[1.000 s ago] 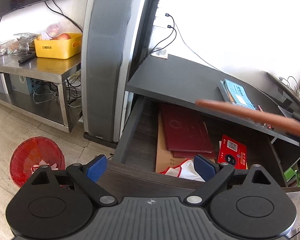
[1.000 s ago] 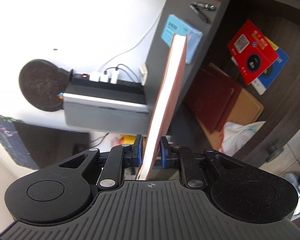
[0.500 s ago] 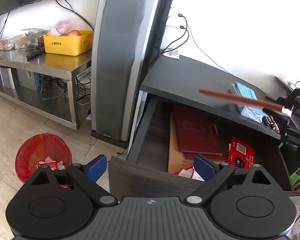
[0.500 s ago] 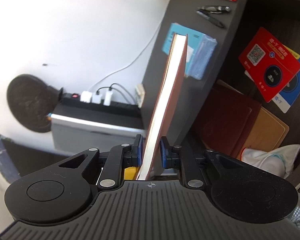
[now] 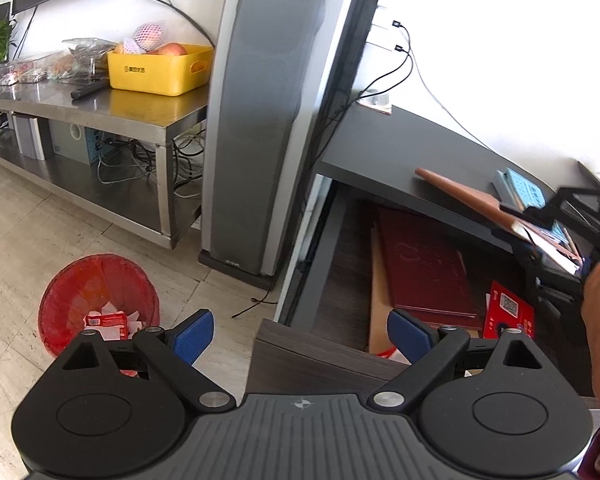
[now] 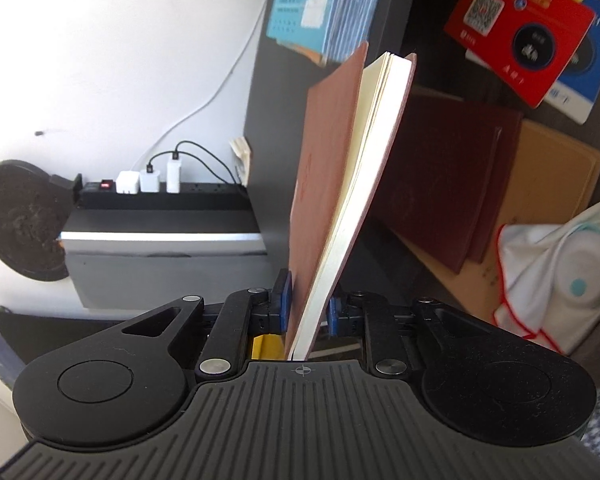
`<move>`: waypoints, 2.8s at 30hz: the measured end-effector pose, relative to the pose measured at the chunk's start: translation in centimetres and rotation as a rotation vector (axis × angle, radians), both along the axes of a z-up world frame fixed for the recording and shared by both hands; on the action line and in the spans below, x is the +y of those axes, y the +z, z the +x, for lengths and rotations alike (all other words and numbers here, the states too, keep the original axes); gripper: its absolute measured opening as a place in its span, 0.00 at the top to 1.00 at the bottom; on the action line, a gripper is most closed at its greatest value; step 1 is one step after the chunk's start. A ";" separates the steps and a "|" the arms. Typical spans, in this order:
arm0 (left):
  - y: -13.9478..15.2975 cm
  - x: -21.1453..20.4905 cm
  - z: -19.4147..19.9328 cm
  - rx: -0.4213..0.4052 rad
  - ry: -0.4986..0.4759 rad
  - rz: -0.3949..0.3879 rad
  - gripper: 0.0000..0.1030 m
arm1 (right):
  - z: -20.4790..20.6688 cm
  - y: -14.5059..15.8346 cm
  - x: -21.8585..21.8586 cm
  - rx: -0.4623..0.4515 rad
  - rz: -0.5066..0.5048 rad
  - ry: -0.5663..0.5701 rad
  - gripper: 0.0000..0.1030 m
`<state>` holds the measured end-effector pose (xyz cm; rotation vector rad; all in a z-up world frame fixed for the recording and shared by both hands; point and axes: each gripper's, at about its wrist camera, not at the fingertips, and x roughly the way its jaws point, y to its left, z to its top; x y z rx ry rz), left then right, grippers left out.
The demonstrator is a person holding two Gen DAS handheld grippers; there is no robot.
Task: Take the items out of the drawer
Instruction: 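Carry the brown notebook up out of the drawer with the right tool, then lower the brown notebook onto the cabinet top and open the right tool, then push the brown notebook flat beside the blue booklet with the right tool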
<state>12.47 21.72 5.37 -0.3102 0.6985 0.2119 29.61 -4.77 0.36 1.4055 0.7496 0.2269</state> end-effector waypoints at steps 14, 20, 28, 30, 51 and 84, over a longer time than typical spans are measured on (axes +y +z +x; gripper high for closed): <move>-0.5 0.7 0.8 0.029 0.025 0.000 0.09 | 5.6 -2.7 1.1 0.055 -0.072 0.021 0.44; -0.2 -1.1 0.9 0.021 -0.023 0.015 0.09 | 3.9 -2.0 -1.2 0.022 -0.164 0.126 0.36; -0.1 -4.1 1.0 0.028 -0.100 0.050 0.09 | 1.6 -1.9 -6.1 0.028 -0.333 0.215 0.36; -0.2 -4.6 1.1 0.036 -0.109 0.057 0.09 | 1.6 -1.4 -7.5 0.012 -0.374 0.220 0.36; -0.8 -5.3 2.4 0.067 -0.125 0.074 0.09 | 6.6 -0.3 -9.6 -0.091 -0.465 0.301 0.32; -1.0 -4.2 1.6 0.055 -0.098 0.050 0.09 | 4.8 0.1 -0.2 -0.100 -0.497 0.510 0.70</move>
